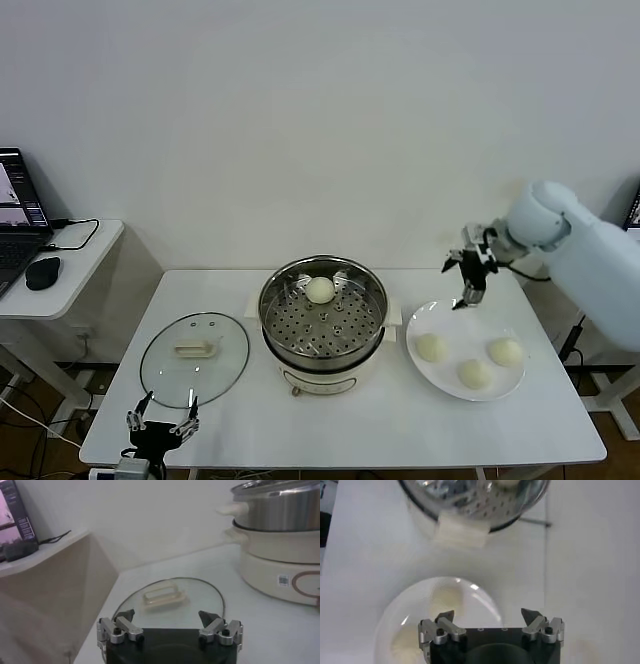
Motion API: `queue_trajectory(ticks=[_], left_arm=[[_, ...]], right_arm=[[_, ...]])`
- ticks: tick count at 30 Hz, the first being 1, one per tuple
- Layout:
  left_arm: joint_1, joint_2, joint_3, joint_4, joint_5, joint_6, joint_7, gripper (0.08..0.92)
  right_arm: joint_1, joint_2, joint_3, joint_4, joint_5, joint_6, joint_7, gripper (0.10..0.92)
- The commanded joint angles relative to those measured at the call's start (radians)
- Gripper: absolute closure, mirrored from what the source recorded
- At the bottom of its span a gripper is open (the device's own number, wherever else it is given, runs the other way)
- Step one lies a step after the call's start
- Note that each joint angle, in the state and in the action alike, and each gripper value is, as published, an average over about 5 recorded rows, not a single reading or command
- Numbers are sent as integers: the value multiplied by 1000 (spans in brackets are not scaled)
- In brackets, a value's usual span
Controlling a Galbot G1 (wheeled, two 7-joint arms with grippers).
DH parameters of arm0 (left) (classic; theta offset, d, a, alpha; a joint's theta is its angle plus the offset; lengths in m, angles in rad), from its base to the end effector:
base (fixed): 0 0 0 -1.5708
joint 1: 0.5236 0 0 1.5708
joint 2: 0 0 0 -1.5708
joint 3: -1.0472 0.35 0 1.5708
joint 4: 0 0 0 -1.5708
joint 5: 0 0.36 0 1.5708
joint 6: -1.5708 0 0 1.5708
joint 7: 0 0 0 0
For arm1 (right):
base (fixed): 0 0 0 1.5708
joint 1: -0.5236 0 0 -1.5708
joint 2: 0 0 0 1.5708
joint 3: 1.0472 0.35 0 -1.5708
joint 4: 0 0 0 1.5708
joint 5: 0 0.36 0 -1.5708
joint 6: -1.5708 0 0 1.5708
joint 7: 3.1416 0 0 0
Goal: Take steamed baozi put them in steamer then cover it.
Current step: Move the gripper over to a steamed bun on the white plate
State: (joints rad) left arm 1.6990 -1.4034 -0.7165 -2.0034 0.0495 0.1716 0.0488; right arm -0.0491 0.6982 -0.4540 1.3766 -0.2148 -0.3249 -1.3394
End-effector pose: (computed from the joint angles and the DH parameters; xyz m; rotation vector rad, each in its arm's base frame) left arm 0.1423 0.0949 -0.3423 0.0713 -2.7339 -0.3851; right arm 0.5222 -0.1330 -0.1017 1.2577 -1.4899 1.3221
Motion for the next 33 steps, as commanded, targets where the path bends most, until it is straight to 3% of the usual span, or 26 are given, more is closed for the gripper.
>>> queue_trajectory(ticks=[1, 33], left_arm=[[0, 0, 0, 3, 0, 1, 0, 177], [-15, -9, 24, 40, 27, 2, 1, 177]], right_arm=[[-129, 16, 25, -22, -53, -37, 4, 203], [-238, 154, 86, -186, -176, 40, 124, 202]])
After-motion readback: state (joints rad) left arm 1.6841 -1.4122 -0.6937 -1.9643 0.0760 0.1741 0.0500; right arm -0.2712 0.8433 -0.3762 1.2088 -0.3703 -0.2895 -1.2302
